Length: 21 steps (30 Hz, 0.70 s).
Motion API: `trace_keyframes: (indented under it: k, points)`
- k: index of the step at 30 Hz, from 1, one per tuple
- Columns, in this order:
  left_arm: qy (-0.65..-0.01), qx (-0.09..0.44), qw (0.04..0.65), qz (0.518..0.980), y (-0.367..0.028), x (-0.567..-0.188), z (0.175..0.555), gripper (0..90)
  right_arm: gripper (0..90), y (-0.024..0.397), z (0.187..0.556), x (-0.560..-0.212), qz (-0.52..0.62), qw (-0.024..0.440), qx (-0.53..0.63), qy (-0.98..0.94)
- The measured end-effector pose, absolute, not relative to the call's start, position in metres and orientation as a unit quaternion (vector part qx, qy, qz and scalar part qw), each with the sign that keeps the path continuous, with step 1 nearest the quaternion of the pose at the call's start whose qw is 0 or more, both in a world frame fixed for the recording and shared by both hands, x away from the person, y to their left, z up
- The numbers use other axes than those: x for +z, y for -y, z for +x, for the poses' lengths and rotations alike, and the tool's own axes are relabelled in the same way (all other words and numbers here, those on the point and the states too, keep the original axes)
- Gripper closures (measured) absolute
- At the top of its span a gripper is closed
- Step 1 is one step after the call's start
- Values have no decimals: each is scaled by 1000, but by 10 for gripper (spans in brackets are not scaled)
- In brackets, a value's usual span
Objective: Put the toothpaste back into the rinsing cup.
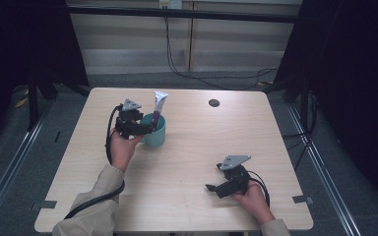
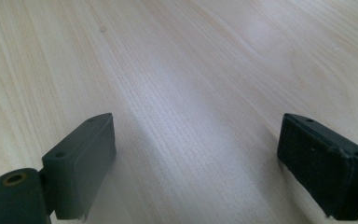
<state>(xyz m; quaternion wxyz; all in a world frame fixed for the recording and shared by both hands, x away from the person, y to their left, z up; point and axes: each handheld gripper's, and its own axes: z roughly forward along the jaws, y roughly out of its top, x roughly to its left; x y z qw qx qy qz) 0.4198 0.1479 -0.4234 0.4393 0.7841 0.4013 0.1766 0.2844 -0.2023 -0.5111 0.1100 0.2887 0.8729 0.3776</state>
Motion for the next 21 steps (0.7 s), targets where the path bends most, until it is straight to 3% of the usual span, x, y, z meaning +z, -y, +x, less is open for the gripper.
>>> trace_keyframes:
  k: [21]
  points:
    - [-385,170,442,792,-152,-412,407,179,108,202,285,-511,287,110,378,-873]
